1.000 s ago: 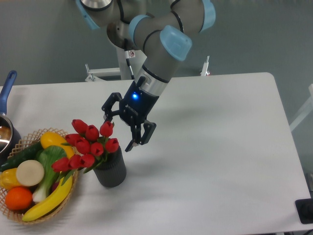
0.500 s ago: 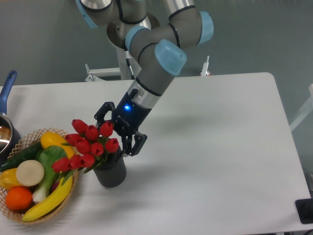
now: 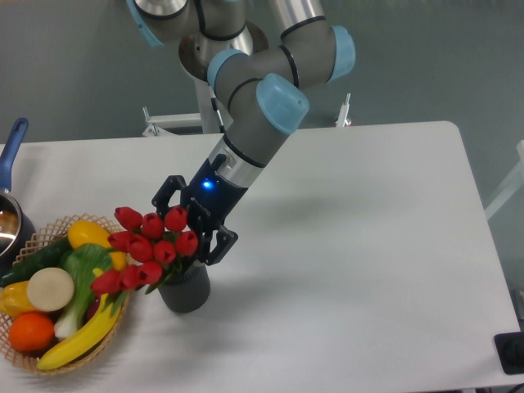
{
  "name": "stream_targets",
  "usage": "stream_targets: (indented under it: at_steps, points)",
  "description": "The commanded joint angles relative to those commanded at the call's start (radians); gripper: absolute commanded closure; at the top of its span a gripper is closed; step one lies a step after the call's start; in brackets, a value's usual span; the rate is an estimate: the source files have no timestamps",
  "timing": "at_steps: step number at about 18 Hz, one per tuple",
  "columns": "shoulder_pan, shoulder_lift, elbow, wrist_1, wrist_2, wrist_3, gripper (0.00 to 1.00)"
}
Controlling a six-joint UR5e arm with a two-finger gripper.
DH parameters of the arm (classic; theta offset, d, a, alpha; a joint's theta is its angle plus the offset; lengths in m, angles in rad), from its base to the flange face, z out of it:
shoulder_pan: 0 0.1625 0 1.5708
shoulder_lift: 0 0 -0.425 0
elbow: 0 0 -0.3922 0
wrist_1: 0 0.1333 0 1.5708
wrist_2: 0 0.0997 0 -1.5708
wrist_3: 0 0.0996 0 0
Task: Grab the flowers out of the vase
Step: 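Lower the open gripper around the tulip stems above the vase rim, then close the gripper on the tulip stems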
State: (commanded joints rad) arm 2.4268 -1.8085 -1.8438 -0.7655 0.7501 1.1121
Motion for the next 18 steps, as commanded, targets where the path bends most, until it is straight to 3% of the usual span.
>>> stream_targets:
  at_steps: [6, 18]
  points:
    - [0.002, 0.0, -0.002, 0.0, -0.002, 0.0, 0.44]
    - [0.021, 0.028, -0.005, -0.002, -0.087, -0.026, 0.44]
